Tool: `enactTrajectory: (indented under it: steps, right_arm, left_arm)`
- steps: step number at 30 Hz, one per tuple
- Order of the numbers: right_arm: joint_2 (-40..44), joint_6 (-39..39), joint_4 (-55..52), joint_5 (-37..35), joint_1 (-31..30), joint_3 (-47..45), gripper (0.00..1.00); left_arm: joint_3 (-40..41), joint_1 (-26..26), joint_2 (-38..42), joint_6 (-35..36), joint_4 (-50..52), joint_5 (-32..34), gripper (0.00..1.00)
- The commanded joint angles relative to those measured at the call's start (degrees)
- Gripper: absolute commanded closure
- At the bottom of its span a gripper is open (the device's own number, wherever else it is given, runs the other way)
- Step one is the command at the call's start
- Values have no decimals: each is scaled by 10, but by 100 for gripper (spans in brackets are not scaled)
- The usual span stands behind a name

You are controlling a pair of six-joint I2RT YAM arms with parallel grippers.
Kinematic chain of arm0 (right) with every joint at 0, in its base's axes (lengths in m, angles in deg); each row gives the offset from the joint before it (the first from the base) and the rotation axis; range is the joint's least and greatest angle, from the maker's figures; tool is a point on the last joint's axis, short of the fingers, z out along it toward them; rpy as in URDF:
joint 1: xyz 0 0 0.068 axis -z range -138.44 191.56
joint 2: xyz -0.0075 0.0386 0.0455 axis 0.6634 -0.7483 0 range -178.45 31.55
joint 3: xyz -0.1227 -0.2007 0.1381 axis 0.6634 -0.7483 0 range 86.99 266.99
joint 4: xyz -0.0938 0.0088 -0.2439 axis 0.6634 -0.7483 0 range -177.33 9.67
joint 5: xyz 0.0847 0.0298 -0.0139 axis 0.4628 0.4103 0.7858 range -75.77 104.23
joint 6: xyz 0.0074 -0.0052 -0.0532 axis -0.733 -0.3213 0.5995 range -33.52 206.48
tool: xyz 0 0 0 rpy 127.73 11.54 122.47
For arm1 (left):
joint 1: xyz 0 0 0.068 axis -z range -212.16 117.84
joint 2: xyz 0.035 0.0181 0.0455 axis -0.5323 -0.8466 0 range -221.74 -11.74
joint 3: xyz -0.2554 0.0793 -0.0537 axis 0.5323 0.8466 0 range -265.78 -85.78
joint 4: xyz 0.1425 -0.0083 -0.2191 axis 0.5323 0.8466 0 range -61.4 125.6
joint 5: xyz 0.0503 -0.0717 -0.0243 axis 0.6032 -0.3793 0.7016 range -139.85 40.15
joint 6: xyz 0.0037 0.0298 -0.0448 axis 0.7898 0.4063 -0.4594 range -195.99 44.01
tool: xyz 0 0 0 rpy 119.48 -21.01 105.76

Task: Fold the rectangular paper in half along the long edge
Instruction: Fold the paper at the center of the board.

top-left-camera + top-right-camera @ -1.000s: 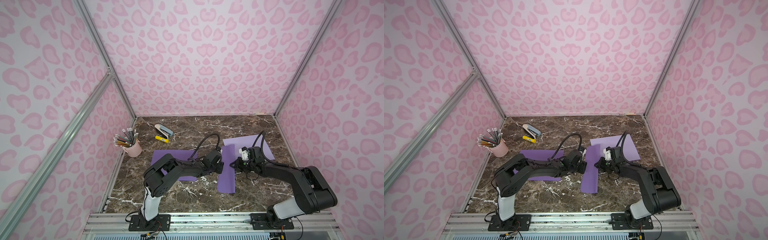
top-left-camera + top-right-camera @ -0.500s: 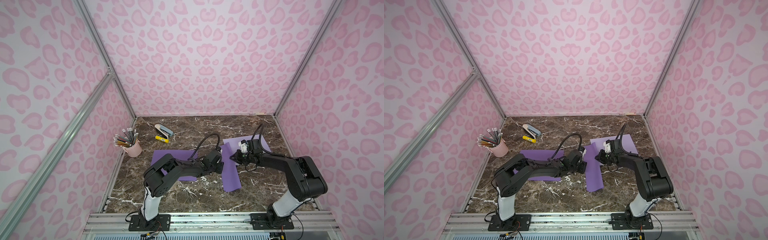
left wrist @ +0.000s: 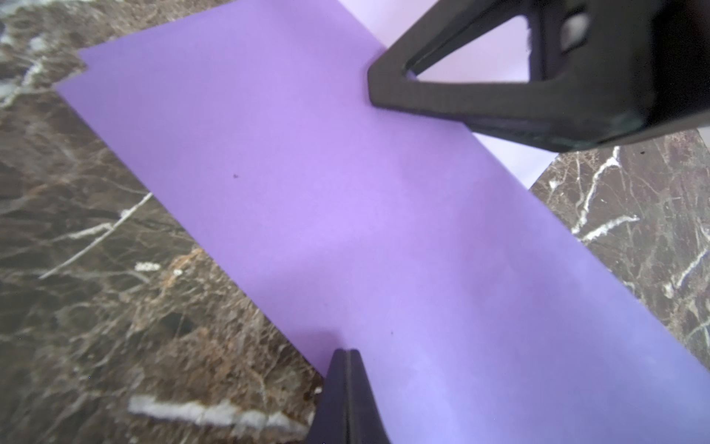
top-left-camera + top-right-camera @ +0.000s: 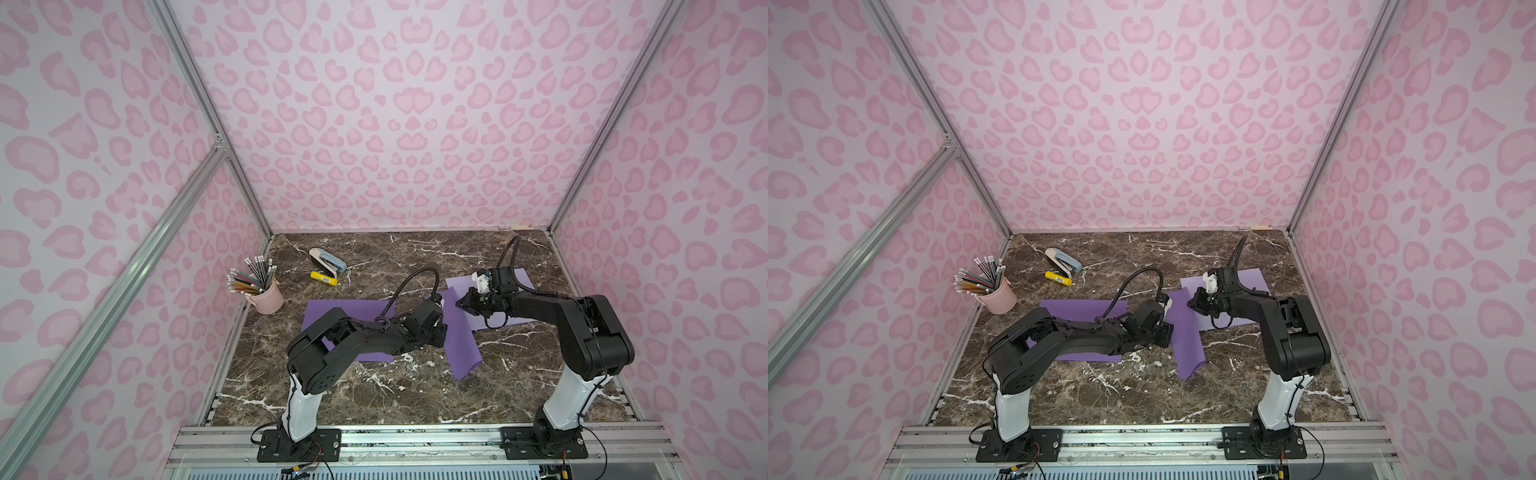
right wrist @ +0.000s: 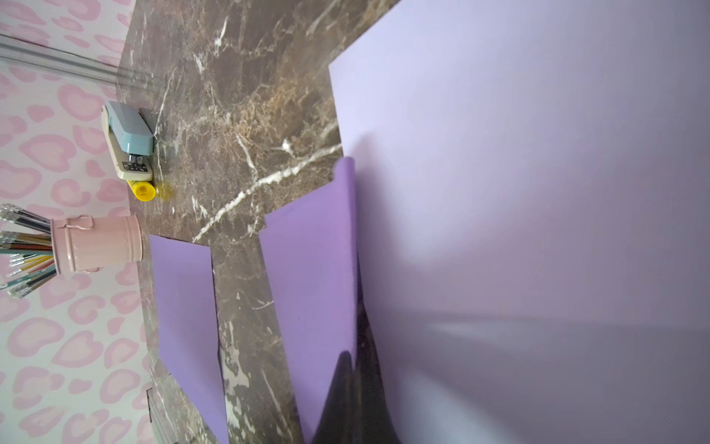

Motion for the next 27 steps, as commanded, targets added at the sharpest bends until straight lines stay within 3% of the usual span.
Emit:
enactTrajectory:
  steps: [1,3,6,9,10,14,19,22,27]
  right_arm:
    - [-3,10,4,3,0,5,100]
    - [-5,8,5,6,0,10,98]
    - [-16,8,-1,10,-1,31,81]
    - [-36,11,-10,12,-3,58,77]
    - [-44,13,-14,13,-3,66,77]
    - [-56,15,-16,18,-5,75,100]
    - [-31,21,-10,19,-3,47,100]
    - [-11,30,-17,21,3,27,76]
    - [49,48,-23,32,21,-44,67]
  left_arm:
    - [11,0,-10,3,135,-3,96]
    - [11,0,-9,3,136,-3,96]
    - [13,1,-8,5,136,-4,96]
    - [12,0,-5,5,136,-4,96]
    - [12,0,-5,5,135,-4,96]
    - [12,1,-2,3,136,-4,96]
    - [9,0,1,4,137,-5,96]
    - [6,0,4,5,140,-3,96]
    - [7,0,11,1,141,0,96]
